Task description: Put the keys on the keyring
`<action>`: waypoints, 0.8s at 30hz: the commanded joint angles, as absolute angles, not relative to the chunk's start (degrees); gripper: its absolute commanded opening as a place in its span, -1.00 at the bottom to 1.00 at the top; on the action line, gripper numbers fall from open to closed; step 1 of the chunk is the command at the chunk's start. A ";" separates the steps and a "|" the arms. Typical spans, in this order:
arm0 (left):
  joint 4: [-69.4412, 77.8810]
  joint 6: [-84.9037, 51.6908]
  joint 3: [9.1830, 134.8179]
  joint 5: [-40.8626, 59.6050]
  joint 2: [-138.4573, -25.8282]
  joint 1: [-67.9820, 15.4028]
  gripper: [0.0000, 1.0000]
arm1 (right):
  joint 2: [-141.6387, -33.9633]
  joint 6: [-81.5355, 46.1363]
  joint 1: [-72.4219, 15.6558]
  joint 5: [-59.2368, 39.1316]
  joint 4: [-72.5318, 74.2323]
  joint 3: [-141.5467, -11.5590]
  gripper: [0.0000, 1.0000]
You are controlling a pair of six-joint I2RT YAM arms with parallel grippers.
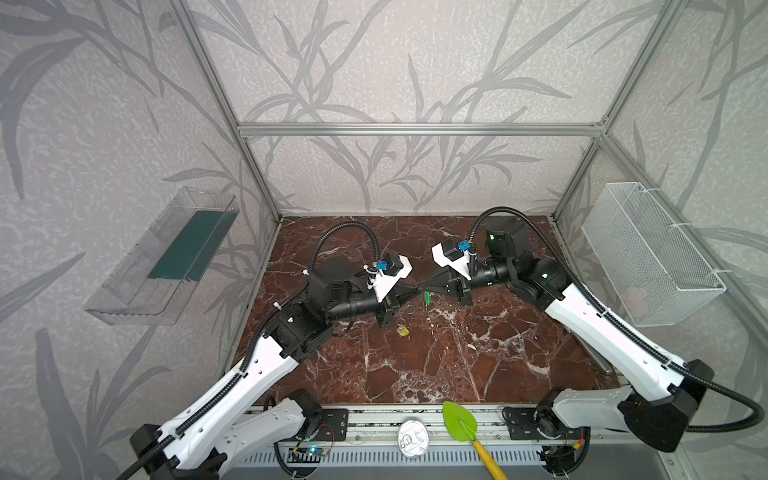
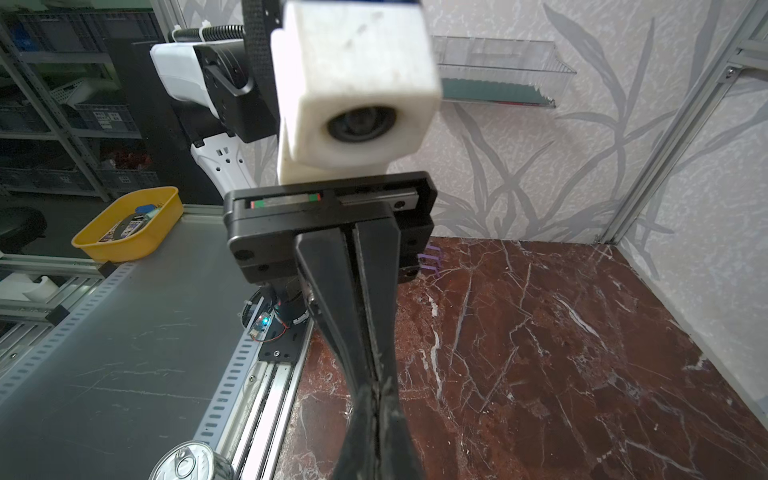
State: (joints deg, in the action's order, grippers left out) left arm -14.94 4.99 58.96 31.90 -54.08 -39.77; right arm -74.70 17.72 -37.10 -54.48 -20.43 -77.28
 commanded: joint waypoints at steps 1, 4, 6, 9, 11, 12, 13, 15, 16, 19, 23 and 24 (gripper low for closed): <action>-12.57 5.45 58.37 30.72 -53.57 -39.50 -1.00 | -71.29 9.67 -33.89 -54.52 -11.57 -74.70 -0.46; -12.40 5.30 58.37 30.45 -53.53 -39.44 -1.00 | -69.06 5.33 -31.74 -54.44 -6.23 -71.68 -0.33; -12.24 5.27 58.36 30.46 -53.61 -39.29 -1.00 | -68.38 5.55 -31.71 -53.69 -6.95 -71.15 -0.32; -12.14 5.12 58.54 30.52 -53.81 -39.22 -1.00 | -68.39 5.63 -31.66 -53.74 -7.62 -70.40 -0.31; -11.80 4.85 58.54 30.60 -53.80 -39.12 -1.00 | -68.38 5.18 -31.72 -54.30 -6.87 -69.38 -0.31; -11.63 4.60 58.58 30.39 -53.79 -39.06 -1.00 | -68.29 4.76 -31.72 -54.95 -6.13 -68.68 -0.31; -11.47 4.36 58.54 30.03 -53.80 -39.02 -1.00 | -68.29 4.26 -31.77 -55.34 -5.52 -68.12 -0.32; -10.59 3.63 58.47 29.43 -53.79 -38.95 -1.00 | -68.20 3.34 -32.15 -55.46 -3.97 -66.44 -0.36; -10.14 3.21 58.48 29.15 -53.81 -38.94 -1.00 | -68.20 3.07 -32.34 -55.35 -3.59 -65.88 -0.39; -8.94 1.92 58.53 28.12 -53.92 -38.87 -1.00 | -68.29 3.06 -33.76 -54.97 -3.19 -64.66 -0.44; -8.01 0.73 58.96 28.28 -54.49 -38.86 -1.00 | -69.50 3.40 -35.74 -53.19 -2.76 -64.25 -0.37; -7.59 0.47 58.82 28.17 -54.56 -38.86 -1.00 | -69.79 3.26 -36.00 -52.85 -2.49 -64.26 -0.34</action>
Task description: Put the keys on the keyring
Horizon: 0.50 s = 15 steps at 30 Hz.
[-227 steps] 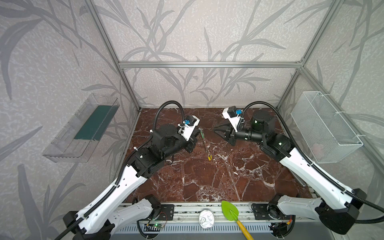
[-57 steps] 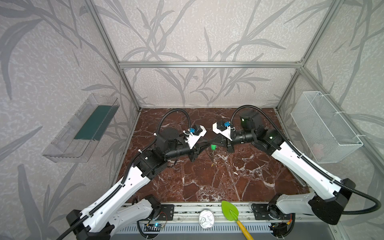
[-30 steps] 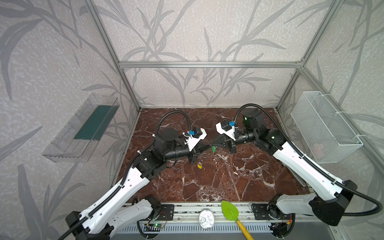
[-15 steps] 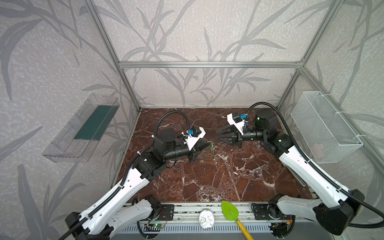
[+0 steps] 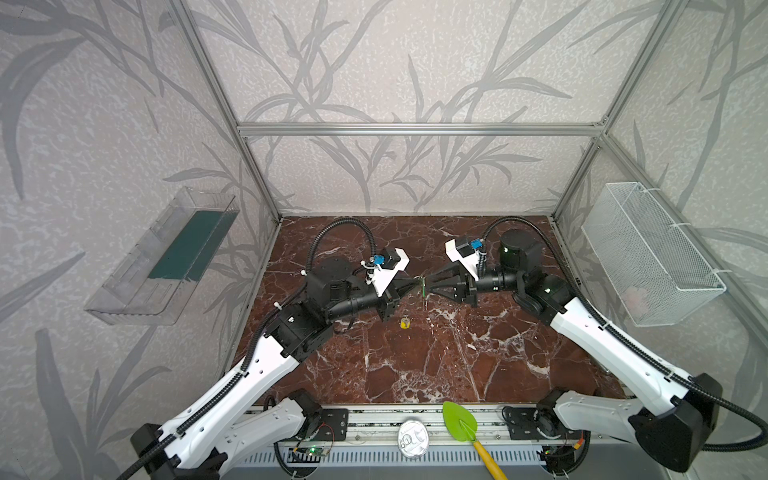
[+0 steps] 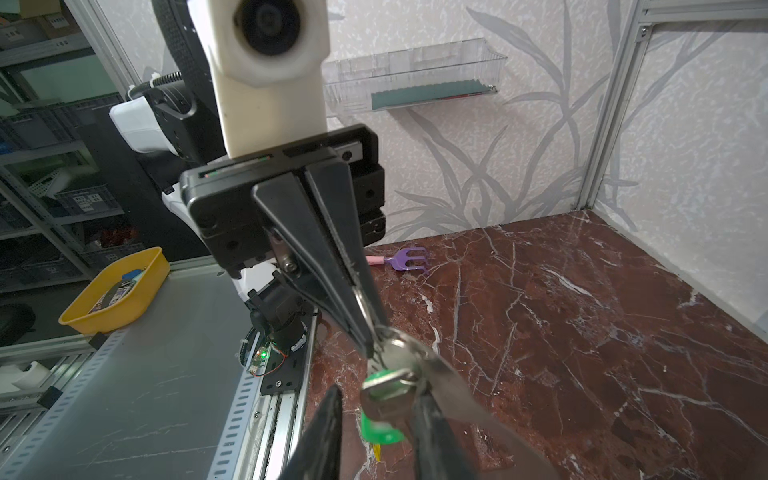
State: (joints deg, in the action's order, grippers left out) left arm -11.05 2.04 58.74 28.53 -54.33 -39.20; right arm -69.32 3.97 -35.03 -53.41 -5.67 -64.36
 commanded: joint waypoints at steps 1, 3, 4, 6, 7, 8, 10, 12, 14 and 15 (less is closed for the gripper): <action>-7.33 0.31 58.72 28.00 -54.67 -38.85 -1.00 | -70.02 3.18 -36.23 -52.73 -2.15 -64.27 -0.33; -6.59 -0.07 58.42 27.66 -54.67 -38.85 -1.00 | -70.31 3.25 -36.58 -52.23 -1.99 -64.65 -0.32; -6.25 -0.21 58.26 27.83 -54.65 -38.86 -1.00 | -70.39 3.44 -36.72 -51.84 -2.18 -64.85 -0.32; -5.63 -0.52 57.88 27.90 -54.50 -38.85 -1.00 | -70.61 3.79 -37.00 -51.20 -2.62 -65.29 -0.32; -5.63 -0.58 57.83 27.95 -54.50 -38.87 -1.00 | -70.83 3.97 -37.00 -50.72 -2.89 -65.57 -0.32; -5.49 -0.59 57.83 28.04 -54.54 -38.85 -1.00 | -70.97 4.25 -37.17 -49.97 -3.35 -65.78 -0.32; -5.24 -0.69 57.75 28.12 -54.52 -38.90 -1.00 | -71.27 4.64 -37.27 -48.79 -3.87 -66.31 -0.34; -5.18 -0.77 57.66 28.15 -54.57 -38.85 -1.00 | -71.54 4.32 -37.27 -48.13 -3.86 -66.64 -0.40; -4.95 -0.70 57.42 27.97 -54.57 -38.85 -1.00 | -71.66 4.56 -37.43 -48.53 -4.09 -66.92 -0.47; -4.79 -0.79 57.24 27.73 -54.54 -38.89 -1.00 | -71.78 5.17 -37.65 -49.18 -4.75 -67.12 -0.56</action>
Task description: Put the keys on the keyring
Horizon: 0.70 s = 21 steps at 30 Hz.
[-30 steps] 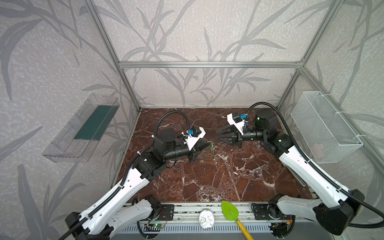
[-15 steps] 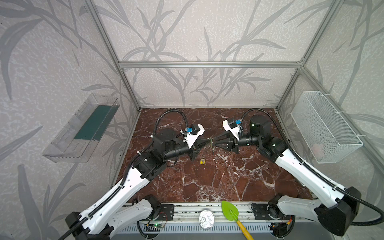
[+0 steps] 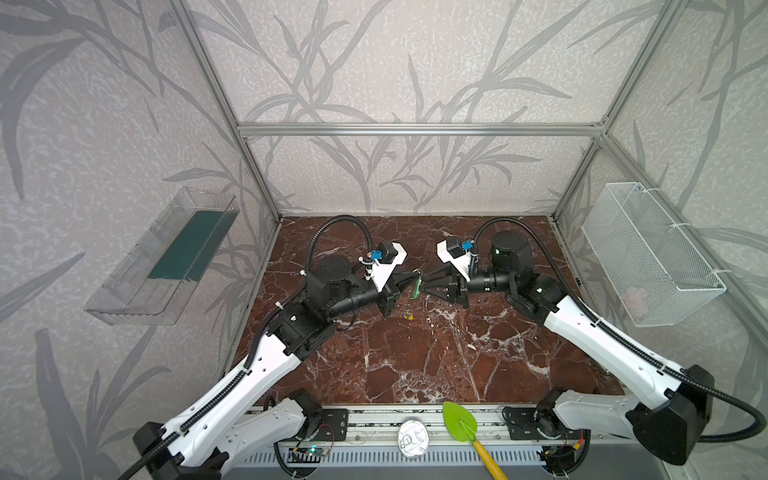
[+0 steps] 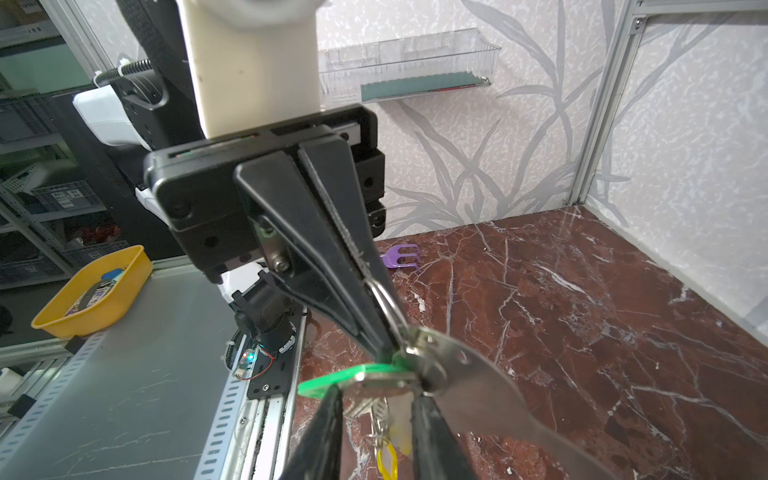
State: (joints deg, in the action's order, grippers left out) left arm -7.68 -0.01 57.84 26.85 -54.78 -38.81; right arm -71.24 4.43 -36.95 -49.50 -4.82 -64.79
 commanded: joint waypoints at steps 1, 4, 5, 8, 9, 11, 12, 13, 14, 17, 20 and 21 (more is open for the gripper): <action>-4.74 -0.71 57.15 27.48 -54.51 -38.84 -1.00 | -71.85 5.92 -37.90 -49.71 -5.76 -67.48 -0.62; -4.15 -0.79 57.08 26.31 -54.49 -38.77 -1.00 | -72.28 10.45 -39.39 -51.57 -11.63 -69.00 -0.74; -3.93 -0.88 56.96 25.91 -54.49 -38.76 -1.00 | -72.33 12.38 -39.94 -51.00 -14.08 -69.48 -0.77; -3.05 -1.14 56.61 24.99 -54.21 -38.76 -1.00 | -70.97 13.74 -40.06 -47.05 -15.78 -67.43 -0.82; -2.48 -1.37 56.39 24.71 -54.05 -38.71 -1.00 | -70.05 13.36 -39.78 -45.86 -14.74 -65.89 -0.82; -1.42 -1.66 55.91 24.68 -53.53 -38.67 -1.00 | -68.34 11.90 -39.12 -44.70 -12.78 -63.51 -0.75; -0.71 -1.79 55.45 25.14 -53.23 -38.64 -1.00 | -67.31 10.88 -38.54 -43.43 -11.67 -62.51 -0.69; -0.11 -1.93 55.06 25.93 -52.98 -38.63 -1.00 | -66.43 9.80 -37.97 -42.49 -10.71 -61.56 -0.63; 0.41 -2.04 54.70 26.67 -52.62 -38.57 -1.00 | -65.33 8.61 -37.03 -41.61 -9.41 -60.39 -0.58; 1.76 -2.12 53.64 28.73 -51.79 -38.34 -1.00 | -62.35 5.01 -34.18 -40.06 -5.48 -57.93 -0.44; 3.76 -2.67 52.45 31.05 -51.16 -38.09 -1.00 | -61.40 4.05 -32.88 -38.49 -5.25 -58.06 -0.35; 4.40 -3.09 52.17 31.96 -51.02 -37.99 -1.00 | -61.35 4.21 -32.69 -38.09 -5.25 -58.09 -0.32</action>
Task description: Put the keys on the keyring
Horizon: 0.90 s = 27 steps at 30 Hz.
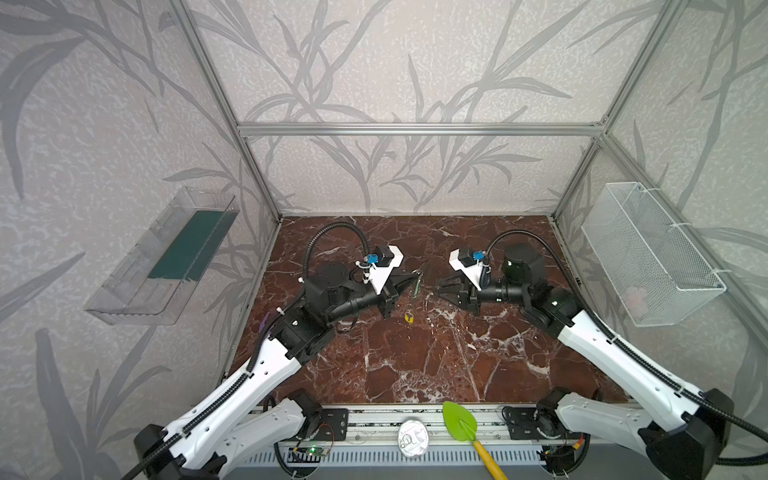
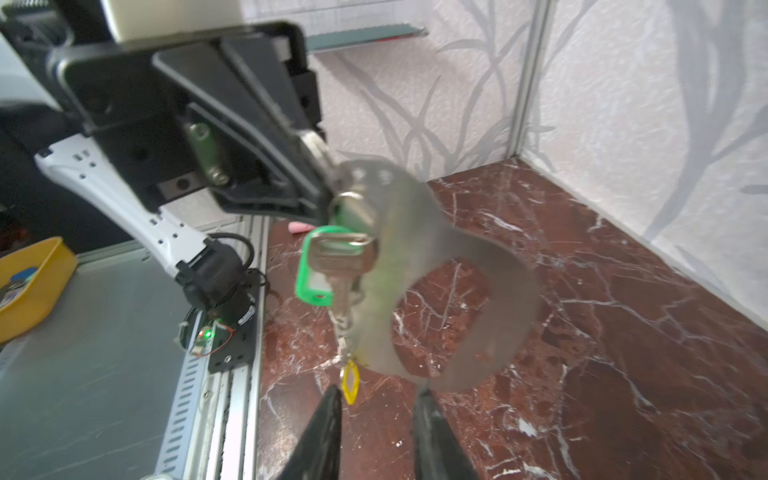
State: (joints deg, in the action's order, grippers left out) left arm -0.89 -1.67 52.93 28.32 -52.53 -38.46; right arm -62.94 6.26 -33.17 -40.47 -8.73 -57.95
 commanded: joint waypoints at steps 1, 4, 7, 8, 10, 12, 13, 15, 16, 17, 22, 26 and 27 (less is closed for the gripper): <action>5.16 -3.44 51.95 32.69 -50.98 -37.97 -1.00 | -61.51 4.29 -32.42 -38.02 -5.18 -58.09 -0.29; 7.15 -4.62 51.31 34.72 -50.76 -37.80 -1.00 | -62.72 4.13 -31.80 -39.61 -4.38 -58.36 -0.24; 8.98 -5.63 50.81 36.82 -50.50 -37.71 -1.00 | -64.03 3.67 -31.65 -40.48 -3.54 -58.87 -0.19; 9.66 -6.07 50.62 37.36 -50.37 -37.62 -1.00 | -64.39 3.56 -31.49 -40.88 -3.22 -58.97 -0.17; 10.45 -6.52 50.45 38.30 -49.95 -37.54 -1.00 | -64.59 3.25 -31.41 -41.00 -2.50 -58.80 -0.11; 11.50 -7.31 50.14 39.21 -49.58 -37.38 -1.00 | -64.60 2.78 -31.04 -41.80 -1.52 -58.41 -0.07; 12.15 -7.69 49.93 39.80 -49.42 -37.30 -1.00 | -64.60 2.53 -30.95 -42.35 -1.18 -58.36 -0.07; 13.78 -8.87 49.47 41.01 -49.31 -37.19 -1.00 | -64.76 2.17 -30.66 -43.16 -0.57 -58.44 -0.07; 14.20 -9.17 49.38 41.36 -49.31 -37.11 -1.00 | -64.78 1.94 -30.60 -43.91 -0.35 -58.57 -0.11; 14.72 -9.59 49.21 41.62 -49.39 -37.05 -1.00 | -64.82 1.56 -30.35 -45.26 -0.05 -58.69 -0.19; 19.91 -12.85 47.00 43.02 -49.92 -36.05 -1.00 | -63.75 1.48 -30.08 -52.85 -2.49 -60.92 -1.00; 20.32 -13.89 46.61 44.20 -50.11 -34.76 -1.00 | -61.96 5.01 -30.07 -50.31 -9.61 -63.38 -1.00; 19.68 -13.83 46.67 44.29 -49.88 -34.41 -1.00 | -61.43 5.64 -30.06 -48.58 -11.18 -63.85 -1.00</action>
